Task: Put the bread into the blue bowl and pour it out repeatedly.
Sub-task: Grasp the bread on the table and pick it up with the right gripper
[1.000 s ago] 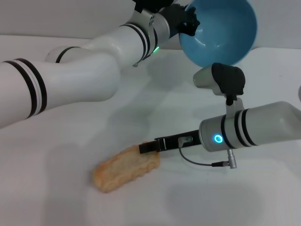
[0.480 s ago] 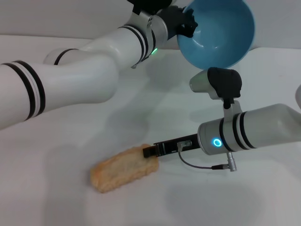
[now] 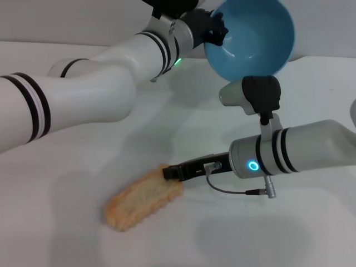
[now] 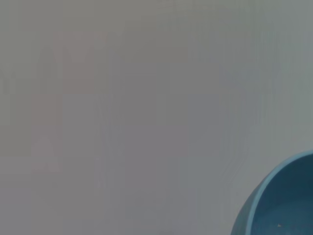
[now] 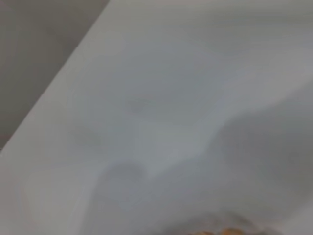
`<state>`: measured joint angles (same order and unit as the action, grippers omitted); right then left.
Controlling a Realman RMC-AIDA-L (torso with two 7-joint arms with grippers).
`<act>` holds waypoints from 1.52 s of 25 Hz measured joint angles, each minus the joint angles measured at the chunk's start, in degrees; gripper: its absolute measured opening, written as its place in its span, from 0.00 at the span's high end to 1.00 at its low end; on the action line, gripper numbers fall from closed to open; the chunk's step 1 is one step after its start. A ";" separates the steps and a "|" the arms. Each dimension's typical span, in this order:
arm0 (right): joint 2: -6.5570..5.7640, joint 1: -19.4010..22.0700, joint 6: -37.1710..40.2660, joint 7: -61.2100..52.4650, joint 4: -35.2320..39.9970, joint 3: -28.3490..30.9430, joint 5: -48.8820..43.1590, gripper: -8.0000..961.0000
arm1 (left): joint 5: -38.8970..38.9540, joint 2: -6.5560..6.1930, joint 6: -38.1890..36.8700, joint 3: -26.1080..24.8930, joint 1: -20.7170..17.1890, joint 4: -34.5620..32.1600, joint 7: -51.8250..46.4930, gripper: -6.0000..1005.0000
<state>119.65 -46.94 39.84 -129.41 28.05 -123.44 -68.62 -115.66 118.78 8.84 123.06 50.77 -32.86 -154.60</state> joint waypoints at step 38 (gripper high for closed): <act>-1.35 7.00 31.80 8.38 25.59 54.22 -44.41 0.94 | -0.48 -0.71 -14.19 -7.33 3.81 7.00 1.56 0.99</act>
<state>118.30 -39.94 71.65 -121.03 53.64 -69.23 -113.04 -116.14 118.07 -5.35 115.74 54.59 -25.86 -153.04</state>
